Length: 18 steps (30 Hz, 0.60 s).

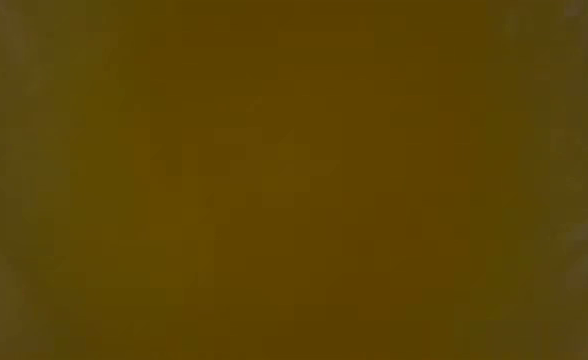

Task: Pick & Place Mini bowls
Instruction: Stack the green printed bowl on top of the green printed bowl on the shelf

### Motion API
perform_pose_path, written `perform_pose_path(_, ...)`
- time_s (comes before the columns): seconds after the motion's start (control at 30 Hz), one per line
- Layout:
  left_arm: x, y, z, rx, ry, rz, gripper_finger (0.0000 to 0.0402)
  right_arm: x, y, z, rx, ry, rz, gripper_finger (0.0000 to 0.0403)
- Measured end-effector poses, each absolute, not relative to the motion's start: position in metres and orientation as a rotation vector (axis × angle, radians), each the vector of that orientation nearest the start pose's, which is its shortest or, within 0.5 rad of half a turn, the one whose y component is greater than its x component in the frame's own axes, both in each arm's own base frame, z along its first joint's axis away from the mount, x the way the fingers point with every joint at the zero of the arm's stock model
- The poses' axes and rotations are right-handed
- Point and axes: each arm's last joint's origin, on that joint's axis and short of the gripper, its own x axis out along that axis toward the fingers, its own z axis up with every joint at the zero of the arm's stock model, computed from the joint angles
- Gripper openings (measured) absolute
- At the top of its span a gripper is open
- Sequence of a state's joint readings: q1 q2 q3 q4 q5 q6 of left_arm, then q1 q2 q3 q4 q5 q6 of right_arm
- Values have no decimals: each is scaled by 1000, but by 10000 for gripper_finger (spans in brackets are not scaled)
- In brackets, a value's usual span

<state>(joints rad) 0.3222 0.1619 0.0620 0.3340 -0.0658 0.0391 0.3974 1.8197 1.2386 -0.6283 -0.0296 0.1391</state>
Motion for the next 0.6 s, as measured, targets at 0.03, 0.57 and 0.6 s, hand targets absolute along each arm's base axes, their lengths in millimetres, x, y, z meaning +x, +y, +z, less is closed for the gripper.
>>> perform_pose_path(0.03, 97, 35, 204, 69, -226, 391, 2, 330, 138, 189, -117, 1203, 297, 28)
perform_pose_path(0.57, 97, 35, 204, 68, -225, 395, 2, 264, 91, 346, -230, 638, 345, 16)
perform_pose_path(0.6, 97, 35, 204, 68, -225, 395, 1, 253, 87, 358, -232, 590, 336, 16)
